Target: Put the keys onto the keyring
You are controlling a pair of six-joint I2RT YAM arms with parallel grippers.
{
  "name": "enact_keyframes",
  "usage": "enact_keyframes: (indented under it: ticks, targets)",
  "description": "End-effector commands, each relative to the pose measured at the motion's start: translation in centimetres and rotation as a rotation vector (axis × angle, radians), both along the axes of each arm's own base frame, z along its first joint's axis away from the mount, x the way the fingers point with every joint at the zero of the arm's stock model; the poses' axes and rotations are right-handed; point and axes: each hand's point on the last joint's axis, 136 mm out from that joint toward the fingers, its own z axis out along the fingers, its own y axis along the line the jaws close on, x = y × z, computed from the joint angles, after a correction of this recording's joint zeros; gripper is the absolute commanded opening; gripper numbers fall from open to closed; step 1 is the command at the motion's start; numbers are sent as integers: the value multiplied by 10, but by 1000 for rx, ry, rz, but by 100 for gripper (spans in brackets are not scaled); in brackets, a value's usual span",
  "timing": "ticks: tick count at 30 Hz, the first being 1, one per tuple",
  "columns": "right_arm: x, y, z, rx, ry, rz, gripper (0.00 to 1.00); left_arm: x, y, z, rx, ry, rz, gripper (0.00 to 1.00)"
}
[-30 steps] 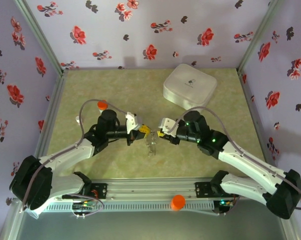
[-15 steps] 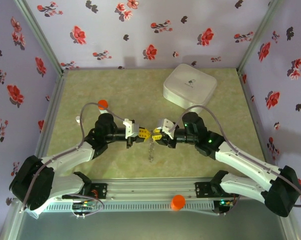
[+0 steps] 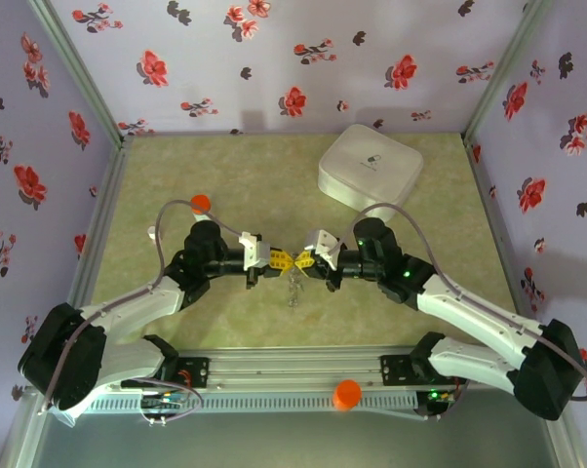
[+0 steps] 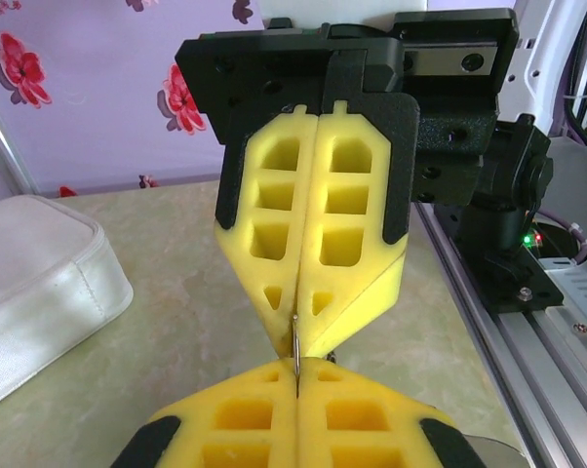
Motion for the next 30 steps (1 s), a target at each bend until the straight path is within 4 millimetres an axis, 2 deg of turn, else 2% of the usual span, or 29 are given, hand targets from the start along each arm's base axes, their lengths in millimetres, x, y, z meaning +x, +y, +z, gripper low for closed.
enact_keyframes:
  ticks: [1, 3, 6, 8, 12, 22, 27, 30]
  targets:
    - [-2, 3, 5, 13, -12, 31, 0, -1, -1, 13, -33, -61, -9, 2]
    - [-2, -1, 4, -33, -23, 33, 0, 6, 0, 6, 22, -39, 28, 19]
    - [-1, -9, 0, -136, -35, 26, 0, 5, 1, -3, 119, -22, 20, 26]
    - [-3, -15, -5, -210, -22, 31, 0, 11, 3, -5, 153, -18, 51, 26]
    - [-2, -19, -6, -293, -13, 32, 0, 9, 5, -6, 176, -29, 45, 25]
    - [-5, -1, -4, -368, -41, 76, 0, -3, -2, -5, 153, 53, -37, 28]
    - [-3, 5, -5, -383, -41, 67, 0, -7, -3, -12, 176, 69, -55, 24]
    - [-4, 8, -4, -378, -27, 68, 0, -6, -3, -16, 193, 64, -55, 14]
